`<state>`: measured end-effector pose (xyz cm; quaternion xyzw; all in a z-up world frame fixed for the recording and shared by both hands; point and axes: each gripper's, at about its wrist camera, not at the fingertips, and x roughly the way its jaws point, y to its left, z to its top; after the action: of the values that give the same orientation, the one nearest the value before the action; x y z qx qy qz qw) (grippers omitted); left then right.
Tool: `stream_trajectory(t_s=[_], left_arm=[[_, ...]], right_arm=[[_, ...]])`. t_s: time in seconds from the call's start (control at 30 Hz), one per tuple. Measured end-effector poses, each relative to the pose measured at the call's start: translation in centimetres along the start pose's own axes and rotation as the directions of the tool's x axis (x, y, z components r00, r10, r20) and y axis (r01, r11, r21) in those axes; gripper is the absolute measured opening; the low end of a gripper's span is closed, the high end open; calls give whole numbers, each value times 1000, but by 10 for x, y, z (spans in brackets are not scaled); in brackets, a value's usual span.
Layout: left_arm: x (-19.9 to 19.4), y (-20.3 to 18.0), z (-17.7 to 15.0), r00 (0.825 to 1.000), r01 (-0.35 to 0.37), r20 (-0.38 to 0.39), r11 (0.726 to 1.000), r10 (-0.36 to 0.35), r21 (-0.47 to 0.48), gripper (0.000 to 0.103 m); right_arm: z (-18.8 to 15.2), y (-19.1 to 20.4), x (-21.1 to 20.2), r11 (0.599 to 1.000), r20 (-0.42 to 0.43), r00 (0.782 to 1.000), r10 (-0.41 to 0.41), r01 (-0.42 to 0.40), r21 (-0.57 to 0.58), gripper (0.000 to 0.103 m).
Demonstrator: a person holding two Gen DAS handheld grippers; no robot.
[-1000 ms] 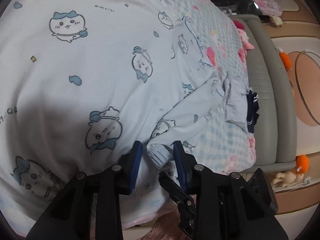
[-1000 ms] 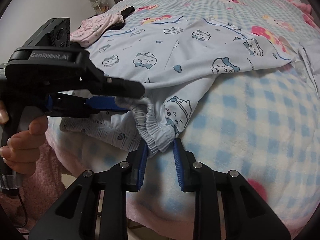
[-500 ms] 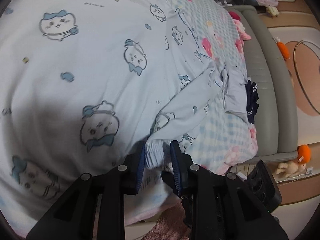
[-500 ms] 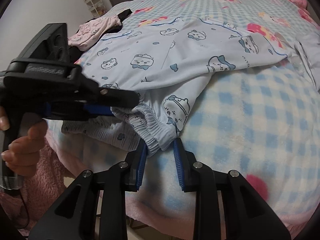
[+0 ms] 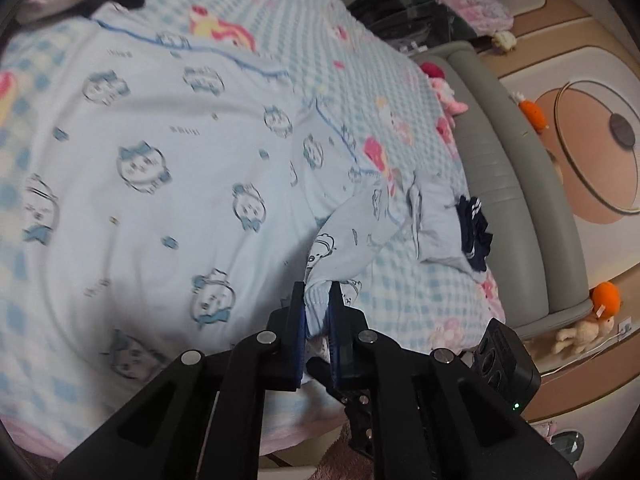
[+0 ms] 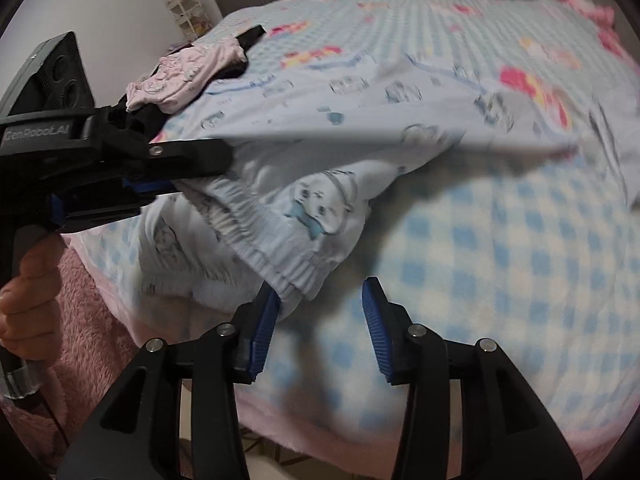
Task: Fold clothes
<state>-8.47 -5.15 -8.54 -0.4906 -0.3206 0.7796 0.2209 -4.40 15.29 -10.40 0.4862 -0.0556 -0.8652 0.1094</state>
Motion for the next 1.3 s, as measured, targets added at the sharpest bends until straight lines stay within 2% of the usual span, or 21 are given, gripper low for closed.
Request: stream_trajectory(t_s=[0.1, 0.2, 0.27, 0.37, 0.47, 0.53, 0.7, 0.77, 0.83, 0.9, 1.03, 1.13, 1.23, 1.3], left_arm=[[-21, 11, -1, 998, -21, 60, 1000, 22, -20, 10], [-41, 33, -7, 992, -27, 124, 995, 39, -96, 10], [-50, 45, -13, 990, -32, 134, 993, 47, -113, 10], [-49, 67, -24, 995, -3, 101, 984, 21, -177, 10], [-38, 80, -39, 998, -28, 57, 978, 41, -208, 10], [-36, 84, -47, 997, -32, 61, 974, 47, -222, 9], [-29, 77, -51, 993, -104, 36, 977, 112, -188, 10], [-29, 73, -53, 994, -99, 33, 977, 107, -186, 10], [-30, 69, -55, 990, -132, 35, 978, 139, -160, 10], [-32, 66, -55, 982, -172, 49, 976, 180, -136, 10], [-29, 79, -58, 994, -103, 22, 976, 109, -194, 10], [-32, 81, -58, 994, -99, 29, 977, 106, -188, 10], [-34, 80, -57, 995, -79, 38, 981, 87, -180, 10], [-31, 82, -57, 996, -77, 33, 980, 84, -182, 10]], right_arm=[[11, 12, 3, 1000, -7, 1000, 7, -7, -31, 44], [17, 25, 10, 998, -14, 1000, 5, -6, -66, 44], [20, 32, 16, 997, -23, 1000, 8, -9, -74, 44], [21, 35, 21, 998, -22, 1000, -2, 1, -59, 44], [19, 27, 21, 1000, -12, 1000, -16, 16, -3, 44], [19, 23, 21, 999, -21, 1000, 13, -12, 44, 44], [10, 22, 27, 1000, -82, 997, 0, 1, 7, 44], [7, 23, 21, 999, -62, 998, -32, 31, -21, 44], [5, 25, 15, 997, -41, 997, -64, 62, -48, 44], [5, 27, 17, 996, -39, 997, -63, 60, -64, 44], [9, 21, 25, 999, -25, 999, -41, 40, -31, 44], [18, 19, 42, 999, -44, 999, -2, 0, -36, 43], [23, 23, 37, 997, 15, 1000, -14, 15, -80, 43], [24, 31, 31, 990, 78, 996, -49, 59, -126, 42]])
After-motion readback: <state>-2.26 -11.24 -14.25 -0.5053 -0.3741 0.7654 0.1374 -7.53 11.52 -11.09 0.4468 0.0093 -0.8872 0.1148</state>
